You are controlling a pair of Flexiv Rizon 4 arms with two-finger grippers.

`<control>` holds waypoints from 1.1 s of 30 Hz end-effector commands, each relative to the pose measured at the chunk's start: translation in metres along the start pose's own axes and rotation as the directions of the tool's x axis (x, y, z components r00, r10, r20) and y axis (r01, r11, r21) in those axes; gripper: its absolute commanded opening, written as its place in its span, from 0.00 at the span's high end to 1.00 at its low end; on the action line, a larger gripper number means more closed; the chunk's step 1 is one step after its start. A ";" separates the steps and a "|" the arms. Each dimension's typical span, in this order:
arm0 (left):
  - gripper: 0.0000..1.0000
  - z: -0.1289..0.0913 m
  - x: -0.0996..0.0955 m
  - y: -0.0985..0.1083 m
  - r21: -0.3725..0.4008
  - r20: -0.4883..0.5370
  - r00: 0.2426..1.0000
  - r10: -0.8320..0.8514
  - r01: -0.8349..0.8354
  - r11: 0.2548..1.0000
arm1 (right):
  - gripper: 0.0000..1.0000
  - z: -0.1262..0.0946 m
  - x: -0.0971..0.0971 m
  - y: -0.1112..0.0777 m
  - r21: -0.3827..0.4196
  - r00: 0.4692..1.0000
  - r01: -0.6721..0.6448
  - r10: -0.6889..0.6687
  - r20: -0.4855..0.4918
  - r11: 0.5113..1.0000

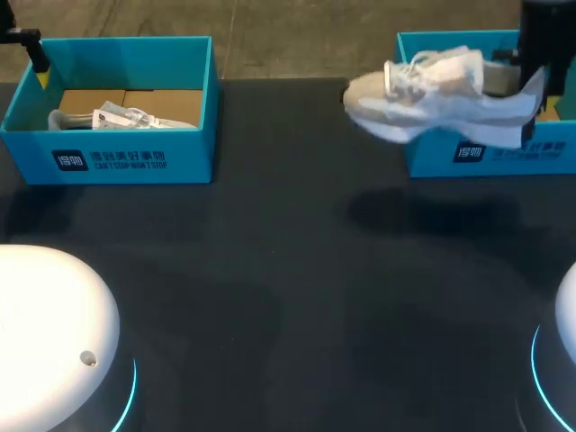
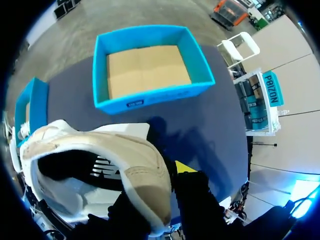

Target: Take the shoe out of the shoebox, open the shoe tongue, remove and reinsert the insole, then place the shoe into the shoebox

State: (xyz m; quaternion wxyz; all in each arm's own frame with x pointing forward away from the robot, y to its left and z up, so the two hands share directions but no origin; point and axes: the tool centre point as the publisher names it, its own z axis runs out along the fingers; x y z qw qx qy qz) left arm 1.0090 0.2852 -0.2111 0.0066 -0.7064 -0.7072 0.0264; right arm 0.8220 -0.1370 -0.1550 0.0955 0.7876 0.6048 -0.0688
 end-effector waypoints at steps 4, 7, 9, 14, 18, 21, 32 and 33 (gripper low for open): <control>0.00 0.000 0.000 -0.001 -0.003 -0.002 1.000 0.000 0.000 1.000 | 1.00 0.018 0.024 -0.051 -0.091 1.000 0.026 -0.025 0.007 0.996; 0.00 0.000 0.000 -0.001 -0.003 -0.002 1.000 0.000 0.000 1.000 | 1.00 0.024 0.035 -0.069 -0.102 0.999 0.039 -0.037 0.023 0.994; 0.00 0.000 0.000 -0.001 -0.003 -0.002 1.000 0.000 0.000 1.000 | 1.00 0.027 0.043 -0.081 -0.104 0.998 0.057 -0.054 0.030 0.993; 0.00 0.000 0.000 -0.001 -0.003 -0.002 1.000 0.000 0.000 1.000 | 1.00 0.036 0.058 -0.102 -0.041 0.999 0.051 -0.051 0.006 0.998; 0.00 0.000 0.000 -0.001 -0.003 -0.002 1.000 0.000 0.000 1.000 | 1.00 0.036 0.058 -0.102 -0.041 0.999 0.051 -0.051 0.006 0.998; 0.00 0.000 0.000 -0.001 -0.003 -0.002 1.000 0.000 0.000 1.000 | 1.00 0.036 0.058 -0.102 -0.041 0.999 0.051 -0.051 0.006 0.998; 0.00 0.000 0.000 -0.001 -0.003 -0.002 1.000 0.000 0.000 1.000 | 1.00 0.039 0.061 -0.106 -0.040 0.999 0.052 -0.051 0.014 0.998; 0.00 0.000 0.000 -0.001 -0.003 -0.002 1.000 0.000 0.000 1.000 | 1.00 0.040 0.066 -0.111 -0.042 0.999 0.052 -0.051 0.016 0.998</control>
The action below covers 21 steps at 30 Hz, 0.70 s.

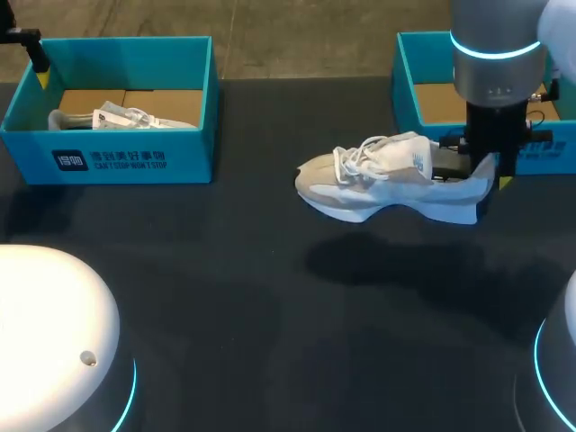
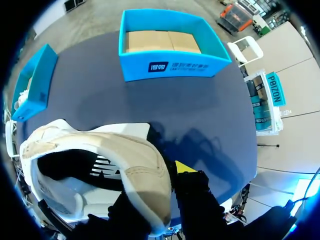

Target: Take the shoe out of the shoebox, open the shoe tongue, remove and reinsert the insole, then place the shoe into the shoebox

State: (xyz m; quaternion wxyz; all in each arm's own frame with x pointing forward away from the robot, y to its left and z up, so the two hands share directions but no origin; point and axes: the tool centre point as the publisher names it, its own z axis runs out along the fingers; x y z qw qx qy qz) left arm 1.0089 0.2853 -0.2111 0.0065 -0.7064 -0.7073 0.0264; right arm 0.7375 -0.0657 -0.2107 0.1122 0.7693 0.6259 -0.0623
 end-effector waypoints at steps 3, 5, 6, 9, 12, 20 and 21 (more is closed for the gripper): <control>0.00 0.000 0.000 -0.001 -0.003 -0.002 1.000 0.000 0.000 1.000 | 1.00 0.008 0.020 -0.021 -0.007 1.000 0.009 -0.009 0.014 1.000; 0.00 0.000 0.000 -0.001 -0.003 -0.002 1.000 0.000 0.000 1.000 | 1.00 0.011 0.027 -0.031 -0.014 1.000 0.019 -0.019 -0.009 1.000; 0.00 0.000 0.000 -0.001 -0.003 -0.002 1.000 0.000 0.000 1.000 | 1.00 0.013 0.031 -0.035 -0.014 1.000 0.021 -0.021 -0.009 1.000; 0.00 0.000 0.000 -0.001 -0.003 -0.002 1.000 0.000 0.000 1.000 | 1.00 0.017 0.042 -0.048 -0.017 0.999 0.036 -0.036 -0.011 0.999; 0.00 0.000 0.000 -0.001 -0.003 -0.002 1.000 0.000 0.000 1.000 | 1.00 0.018 0.049 -0.060 -0.023 0.999 0.044 -0.045 -0.017 0.999; 0.00 0.000 0.000 -0.001 -0.003 -0.002 1.000 0.000 0.000 1.000 | 1.00 0.021 0.074 -0.083 -0.029 0.997 0.077 -0.077 0.001 0.997; 0.00 0.000 0.000 -0.001 -0.003 -0.002 1.000 0.000 0.000 1.000 | 1.00 0.022 0.078 -0.085 -0.030 0.997 0.080 -0.080 0.007 0.996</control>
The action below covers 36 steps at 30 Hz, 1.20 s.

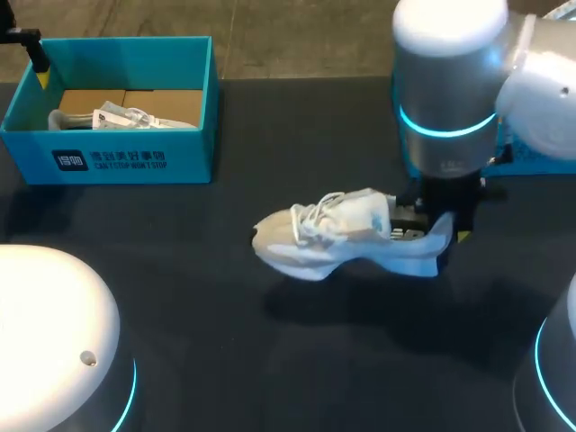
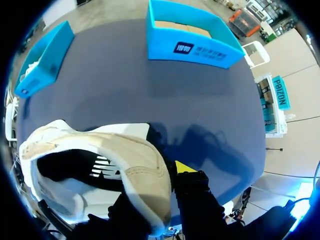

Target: Take the shoe out of the shoebox, open the shoe tongue, remove and reinsert the insole, then place the shoe into the shoebox

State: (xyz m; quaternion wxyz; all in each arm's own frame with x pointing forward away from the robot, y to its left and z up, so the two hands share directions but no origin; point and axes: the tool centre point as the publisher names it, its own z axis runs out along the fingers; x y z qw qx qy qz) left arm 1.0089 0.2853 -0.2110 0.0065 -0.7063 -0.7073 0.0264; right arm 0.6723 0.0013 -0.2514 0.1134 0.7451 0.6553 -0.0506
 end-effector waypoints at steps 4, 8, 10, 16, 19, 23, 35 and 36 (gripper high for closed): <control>0.00 0.000 0.000 -0.001 -0.002 -0.002 1.000 0.000 0.000 1.000 | 1.00 0.009 0.029 -0.007 0.005 0.999 0.021 -0.022 0.039 1.000; 0.00 0.000 0.000 -0.001 -0.002 -0.002 1.000 0.000 0.000 1.000 | 1.00 0.018 0.036 -0.012 0.026 0.999 0.019 -0.019 0.027 0.999; 0.00 0.000 0.000 -0.001 -0.002 -0.002 1.000 0.000 0.000 1.000 | 1.00 0.021 0.043 -0.017 0.035 0.999 0.020 -0.021 0.041 0.999; 0.00 0.000 0.000 -0.001 -0.002 -0.002 1.000 0.000 0.000 1.000 | 1.00 0.032 0.056 -0.026 0.031 0.998 0.015 -0.016 0.064 0.999; 0.00 0.000 0.000 -0.001 -0.002 -0.002 1.000 0.000 0.000 1.000 | 1.00 0.040 0.062 -0.027 0.030 0.998 0.026 -0.028 0.059 0.999; 0.00 0.000 0.000 -0.001 -0.002 -0.002 1.000 0.000 0.000 1.000 | 1.00 0.050 0.070 -0.030 0.032 0.997 0.035 -0.037 0.067 0.999; 0.00 0.000 0.000 -0.001 -0.002 -0.002 1.000 0.000 0.000 1.000 | 1.00 0.067 0.082 -0.040 0.031 0.997 0.057 -0.058 0.057 0.998; 0.00 0.000 0.000 -0.001 -0.002 -0.002 1.000 0.000 0.000 1.000 | 1.00 0.069 0.083 -0.040 0.033 0.997 0.056 -0.058 0.056 0.998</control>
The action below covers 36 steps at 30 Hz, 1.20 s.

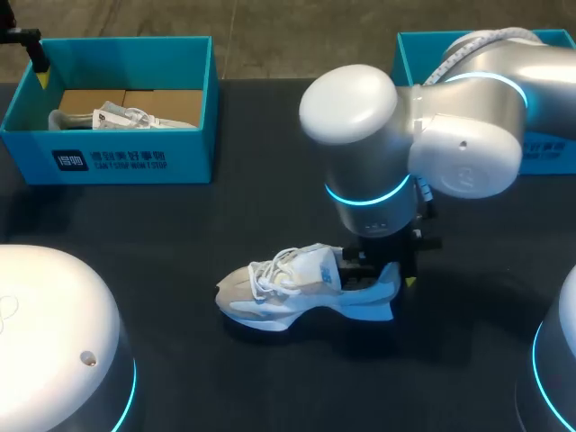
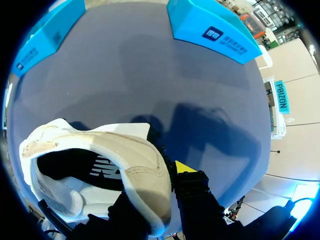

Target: Take the shoe out of the shoebox, open the shoe tongue, remove and reinsert the insole, then place the shoe into the shoebox

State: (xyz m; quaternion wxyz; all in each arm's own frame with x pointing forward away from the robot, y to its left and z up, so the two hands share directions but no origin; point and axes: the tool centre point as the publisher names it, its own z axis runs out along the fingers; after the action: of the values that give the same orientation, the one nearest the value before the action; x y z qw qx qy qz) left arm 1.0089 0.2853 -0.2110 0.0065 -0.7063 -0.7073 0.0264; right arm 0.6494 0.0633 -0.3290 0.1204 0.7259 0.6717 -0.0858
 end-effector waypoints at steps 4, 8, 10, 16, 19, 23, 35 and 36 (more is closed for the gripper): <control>0.00 0.000 0.000 -0.001 -0.003 -0.002 1.000 0.000 0.000 1.000 | 1.00 0.016 0.015 -0.003 0.010 1.000 0.005 -0.005 -0.014 1.000; 0.00 0.000 0.000 -0.001 -0.003 -0.002 1.000 0.000 0.000 1.000 | 1.00 0.022 0.021 -0.005 0.031 0.999 0.025 -0.024 -0.026 0.999; 0.00 0.000 0.000 -0.001 -0.003 -0.002 1.000 0.000 0.000 1.000 | 1.00 0.025 0.021 -0.006 0.034 0.999 0.027 -0.026 -0.030 0.999; 0.00 0.000 0.000 -0.001 -0.003 -0.002 1.000 0.000 0.000 1.000 | 1.00 0.033 0.028 -0.007 0.048 0.999 0.044 -0.043 -0.026 0.998; 0.00 0.000 0.000 -0.001 -0.003 -0.002 1.000 0.000 0.000 1.000 | 1.00 0.036 0.030 -0.006 0.049 0.998 0.053 -0.051 -0.034 0.997; 0.00 0.000 0.000 -0.001 -0.003 -0.002 1.000 0.000 0.000 1.000 | 1.00 0.041 0.034 -0.005 0.059 0.998 0.063 -0.061 -0.026 0.996; 0.00 0.000 0.000 -0.001 -0.003 -0.002 1.000 0.000 0.000 1.000 | 1.00 0.052 0.036 -0.003 0.085 0.998 0.057 -0.053 -0.041 0.995; 0.00 0.000 0.000 -0.001 -0.003 -0.002 1.000 0.000 0.000 1.000 | 1.00 0.052 0.036 -0.003 0.086 0.998 0.056 -0.053 -0.043 0.995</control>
State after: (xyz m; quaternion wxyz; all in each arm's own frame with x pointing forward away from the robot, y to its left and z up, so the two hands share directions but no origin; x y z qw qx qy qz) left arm 1.0089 0.2853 -0.2111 0.0065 -0.7064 -0.7073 0.0264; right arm 0.6498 0.0826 -0.3841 0.0767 0.7133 0.6889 -0.1038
